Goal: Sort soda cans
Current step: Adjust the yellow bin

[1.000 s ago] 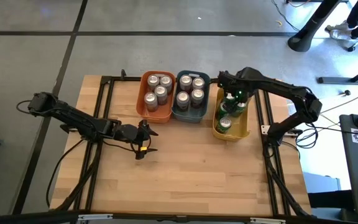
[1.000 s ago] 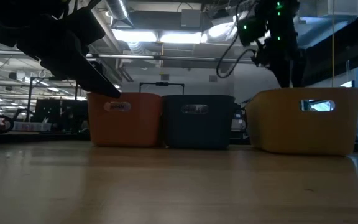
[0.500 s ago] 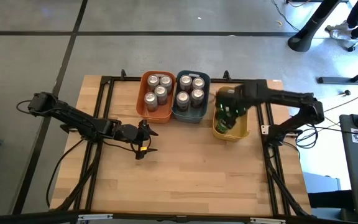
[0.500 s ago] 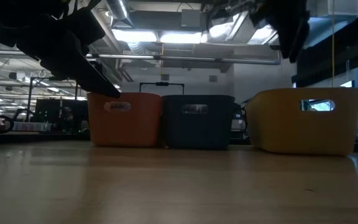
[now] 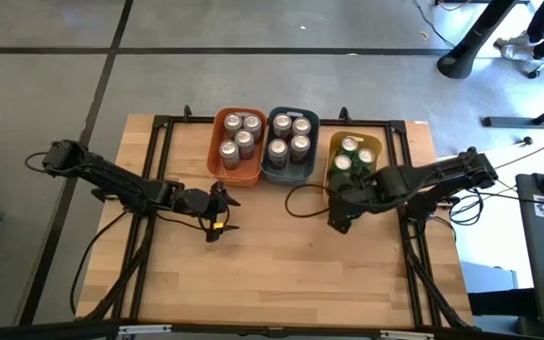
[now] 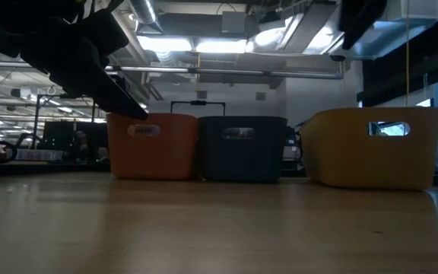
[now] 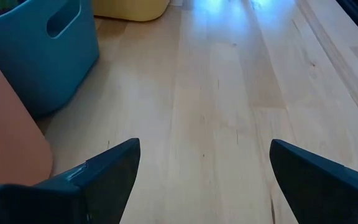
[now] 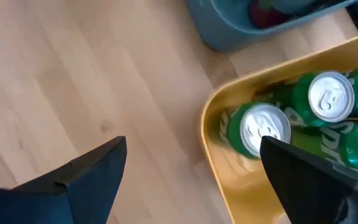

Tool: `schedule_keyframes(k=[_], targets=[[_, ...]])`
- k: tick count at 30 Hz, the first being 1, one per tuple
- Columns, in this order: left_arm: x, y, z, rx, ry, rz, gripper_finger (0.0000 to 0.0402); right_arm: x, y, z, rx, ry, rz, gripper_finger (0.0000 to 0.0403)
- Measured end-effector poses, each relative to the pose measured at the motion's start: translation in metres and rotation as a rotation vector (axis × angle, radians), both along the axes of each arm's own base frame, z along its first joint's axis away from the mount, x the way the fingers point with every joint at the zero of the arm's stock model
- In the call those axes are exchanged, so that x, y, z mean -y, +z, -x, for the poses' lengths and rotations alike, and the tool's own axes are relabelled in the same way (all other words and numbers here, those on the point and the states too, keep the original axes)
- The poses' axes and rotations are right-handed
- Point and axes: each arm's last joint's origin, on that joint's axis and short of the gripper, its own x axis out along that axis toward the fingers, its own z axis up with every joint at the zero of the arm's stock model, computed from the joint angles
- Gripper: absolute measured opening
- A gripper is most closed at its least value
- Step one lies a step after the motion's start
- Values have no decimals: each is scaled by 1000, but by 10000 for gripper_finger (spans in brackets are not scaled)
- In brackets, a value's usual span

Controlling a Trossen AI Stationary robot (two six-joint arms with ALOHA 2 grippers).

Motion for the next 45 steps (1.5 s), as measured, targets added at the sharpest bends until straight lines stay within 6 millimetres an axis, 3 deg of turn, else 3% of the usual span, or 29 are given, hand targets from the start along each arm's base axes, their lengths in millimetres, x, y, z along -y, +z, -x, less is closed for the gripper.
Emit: schedule_keyframes(k=[10,14,21,28,41,45], targets=[[0,0,0,-1,-9,-15,347,-22,-22,5,-224,110,38,367],[0,0,0,-2,-7,-9,347,-20,-43,12,-308,112,66,348],[0,-2,1,-19,0,-3,347,-15,-89,27,-477,106,87,279],[0,-2,1,-27,-4,-9,347,-15,-113,28,-468,132,82,202],[0,-2,1,-26,-1,-5,347,-10,-122,33,-495,196,214,26],[0,-2,1,-25,-1,-5,347,-7,-122,31,-496,219,234,9]])
